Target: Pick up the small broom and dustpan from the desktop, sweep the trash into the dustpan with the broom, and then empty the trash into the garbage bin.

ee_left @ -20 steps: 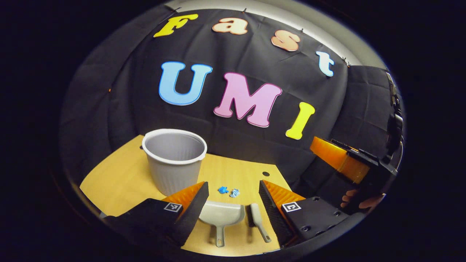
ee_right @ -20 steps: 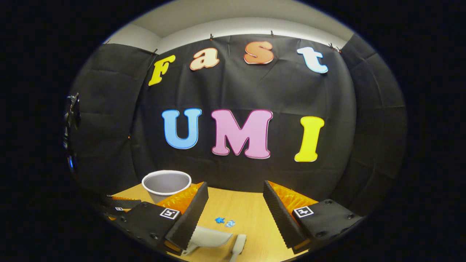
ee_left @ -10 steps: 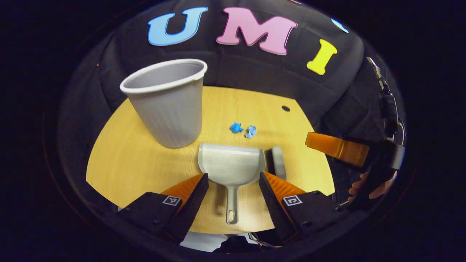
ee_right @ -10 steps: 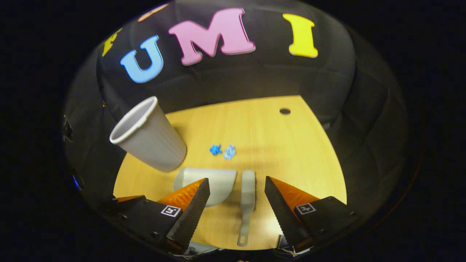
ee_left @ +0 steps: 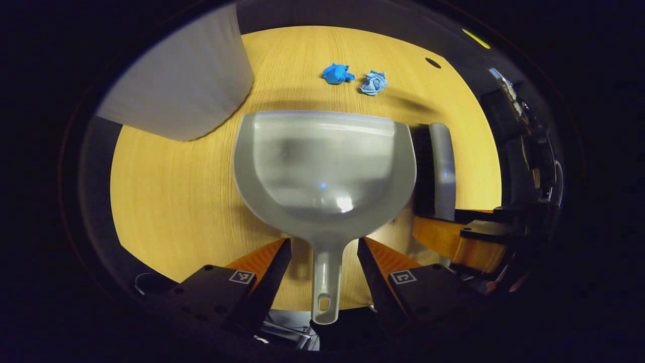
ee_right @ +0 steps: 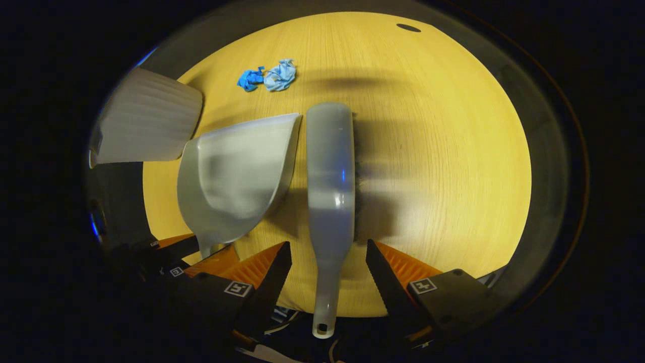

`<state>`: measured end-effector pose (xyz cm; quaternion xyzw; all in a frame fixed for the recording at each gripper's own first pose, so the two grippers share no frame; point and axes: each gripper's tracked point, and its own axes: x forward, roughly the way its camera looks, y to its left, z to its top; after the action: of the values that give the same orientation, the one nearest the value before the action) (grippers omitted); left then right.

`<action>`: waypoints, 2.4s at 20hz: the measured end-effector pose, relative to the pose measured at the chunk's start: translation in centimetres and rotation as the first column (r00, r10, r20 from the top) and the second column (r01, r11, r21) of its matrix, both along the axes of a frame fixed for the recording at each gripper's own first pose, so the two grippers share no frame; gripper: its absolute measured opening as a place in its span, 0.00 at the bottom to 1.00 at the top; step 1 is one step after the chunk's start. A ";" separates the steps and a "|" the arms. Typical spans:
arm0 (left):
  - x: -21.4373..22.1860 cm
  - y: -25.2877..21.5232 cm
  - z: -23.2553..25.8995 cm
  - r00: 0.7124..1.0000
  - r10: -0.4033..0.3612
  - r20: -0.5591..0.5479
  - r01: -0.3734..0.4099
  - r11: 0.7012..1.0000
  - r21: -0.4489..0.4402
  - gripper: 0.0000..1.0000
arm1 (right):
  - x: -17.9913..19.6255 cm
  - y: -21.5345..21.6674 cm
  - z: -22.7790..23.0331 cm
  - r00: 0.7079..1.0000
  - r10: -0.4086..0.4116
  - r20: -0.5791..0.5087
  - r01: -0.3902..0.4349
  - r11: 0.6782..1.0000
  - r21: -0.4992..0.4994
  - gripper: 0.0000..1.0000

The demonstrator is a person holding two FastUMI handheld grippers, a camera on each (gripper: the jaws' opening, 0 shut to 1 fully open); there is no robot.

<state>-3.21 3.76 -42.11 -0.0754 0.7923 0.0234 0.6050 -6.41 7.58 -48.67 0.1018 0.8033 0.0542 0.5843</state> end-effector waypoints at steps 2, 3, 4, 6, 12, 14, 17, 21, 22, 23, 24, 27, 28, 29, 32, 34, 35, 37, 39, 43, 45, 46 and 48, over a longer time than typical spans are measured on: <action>0.8 -0.4 -1.0 0.999 -0.036 -0.010 0.036 0.999 -0.003 0.75 | -0.2 -0.6 -0.8 1.000 0.014 -0.007 -0.014 0.999 -0.029 0.84; 1.1 -0.7 -1.5 0.997 -0.071 -0.024 0.071 0.997 -0.008 0.70 | -0.1 -0.7 -1.0 1.000 -0.002 -0.015 0.002 0.999 -0.033 0.88; 1.1 -0.9 -2.3 0.995 -0.091 -0.030 0.091 0.996 -0.019 0.67 | 0.0 -0.4 -1.1 1.000 -0.009 -0.014 0.008 1.000 -0.023 0.74; 0.8 -1.2 -2.9 0.996 -0.070 -0.051 0.068 0.997 -0.043 0.39 | -0.4 -0.3 -1.1 1.000 0.003 -0.020 -0.003 1.000 -0.018 0.43; 0.0 -0.3 -2.5 0.992 -0.122 -0.022 0.120 0.990 -0.073 0.27 | 0.2 0.1 0.0 1.000 0.026 -0.010 -0.026 0.998 0.055 0.24; -0.4 0.0 -2.5 0.989 -0.148 -0.026 0.146 0.986 -0.083 0.25 | 1.3 -0.7 0.9 0.998 0.056 0.028 -0.058 0.997 0.057 0.23; -0.9 0.9 -1.8 0.982 -0.190 -0.005 0.189 0.978 -0.084 0.25 | 5.6 -1.5 2.4 0.986 0.109 0.129 -0.119 0.991 0.068 0.23; -1.0 2.4 -0.9 0.946 -0.323 0.022 0.324 0.945 -0.047 0.25 | 15.6 -3.5 2.7 0.909 0.285 0.305 -0.291 0.956 -0.026 0.23; -1.0 2.7 -1.0 0.937 -0.348 0.025 0.348 0.937 -0.037 0.25 | 18.3 -3.8 2.2 0.869 0.354 0.345 -0.356 0.933 -0.061 0.23; -1.1 3.0 -1.2 0.930 -0.368 0.023 0.369 0.929 -0.027 0.25 | 20.9 -4.0 1.9 0.819 0.435 0.374 -0.427 0.898 -0.108 0.23; -1.2 3.2 -1.2 0.924 -0.382 0.021 0.382 0.924 -0.023 0.25 | 22.9 -3.9 1.1 0.770 0.508 0.387 -0.493 0.858 -0.145 0.23; -1.8 3.4 -1.3 0.929 -0.369 0.011 0.369 0.929 -0.036 0.25 | 24.7 -1.9 -1.6 0.715 0.603 0.352 -0.598 0.790 -0.138 0.23; -2.0 3.4 -1.3 0.934 -0.357 0.007 0.357 0.933 -0.042 0.25 | 25.0 -1.5 -2.8 0.691 0.642 0.334 -0.631 0.760 -0.156 0.23; -2.1 3.3 -1.3 0.938 -0.348 0.004 0.348 0.936 -0.050 0.25 | 24.6 -0.9 -4.0 0.670 0.673 0.314 -0.659 0.733 -0.166 0.22; -2.9 3.5 -1.7 0.944 -0.328 -0.017 0.327 0.943 -0.059 0.25 | 23.9 -0.4 -6.8 0.592 0.774 0.225 -0.750 0.631 -0.197 0.23; -3.2 3.8 -2.2 0.942 -0.334 -0.025 0.333 0.942 -0.051 0.25 | 22.0 -0.4 -7.8 0.530 0.833 0.161 -0.815 0.553 -0.176 0.23; -3.4 4.0 -2.2 0.940 -0.340 -0.035 0.339 0.940 -0.048 0.25 | 21.0 -0.3 -7.9 0.489 0.859 0.149 -0.847 0.509 -0.152 0.23; -3.6 4.1 -2.3 0.935 -0.352 -0.036 0.350 0.936 -0.047 0.24 | 19.7 -0.1 -8.2 0.424 0.893 0.151 -0.893 0.440 -0.097 0.23; -3.8 4.1 -2.3 0.935 -0.354 -0.031 0.353 0.934 -0.050 0.25 | 19.0 -0.5 -7.9 0.400 0.903 0.159 -0.913 0.408 -0.022 0.23; -4.2 4.6 -2.2 0.921 -0.388 -0.033 0.386 0.921 -0.053 0.24 | 17.6 -0.9 -7.1 0.415 0.891 0.184 -0.902 0.376 0.213 0.23; -4.2 4.6 -2.3 0.920 -0.390 -0.033 0.389 0.920 -0.051 0.25 | 17.2 -1.3 -7.3 0.449 0.874 0.188 -0.872 0.383 0.304 0.23; -4.3 4.7 -2.3 0.919 -0.394 -0.031 0.392 0.918 -0.051 0.24 | 17.8 -1.5 -7.1 0.466 0.864 0.189 -0.857 0.389 0.338 0.23; -4.4 4.9 -2.3 0.909 -0.416 -0.034 0.414 0.909 -0.052 0.24 | 19.3 -2.4 -6.8 0.499 0.846 0.191 -0.832 0.406 0.377 0.23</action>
<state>-7.63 8.71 -44.41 0.0821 0.8037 -0.1212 0.5767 12.87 5.13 -55.42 -0.1897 0.7214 0.5098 0.4286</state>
